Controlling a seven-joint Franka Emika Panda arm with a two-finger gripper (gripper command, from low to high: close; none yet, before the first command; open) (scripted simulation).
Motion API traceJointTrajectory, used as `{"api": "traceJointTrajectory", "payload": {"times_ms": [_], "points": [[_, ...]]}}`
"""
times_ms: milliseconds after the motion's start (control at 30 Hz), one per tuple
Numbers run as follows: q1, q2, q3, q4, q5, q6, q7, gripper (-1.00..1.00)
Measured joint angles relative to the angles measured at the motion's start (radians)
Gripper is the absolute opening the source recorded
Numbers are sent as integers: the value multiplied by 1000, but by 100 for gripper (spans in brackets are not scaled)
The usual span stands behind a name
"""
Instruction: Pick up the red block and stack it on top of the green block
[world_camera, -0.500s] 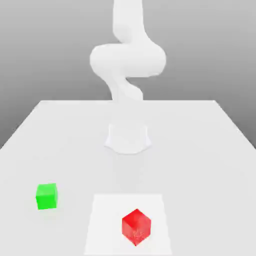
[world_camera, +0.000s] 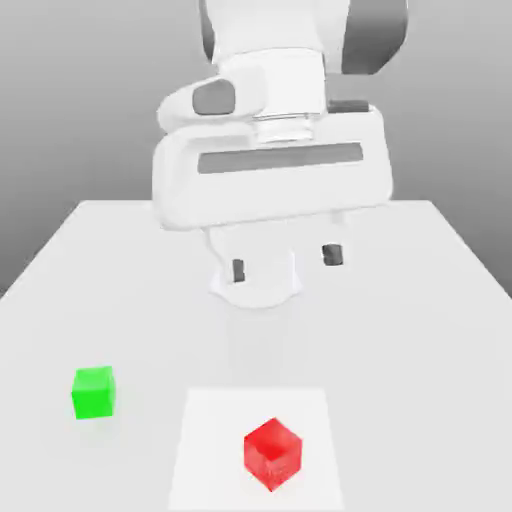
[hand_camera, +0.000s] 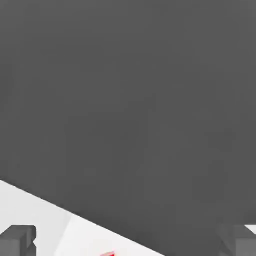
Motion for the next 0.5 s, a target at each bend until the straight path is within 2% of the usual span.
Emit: {"api": "traceJointTrajectory", "payload": {"times_ms": [267, 433, 467, 500], "points": [[8, 283, 3, -84, -33, 137, -181, 0], [-23, 462, 45, -67, 11, 280, -232, 0], [-30, 486, 54, -63, 19, 299, -238, -100], [-30, 486, 54, -63, 19, 299, -238, -100]]}}
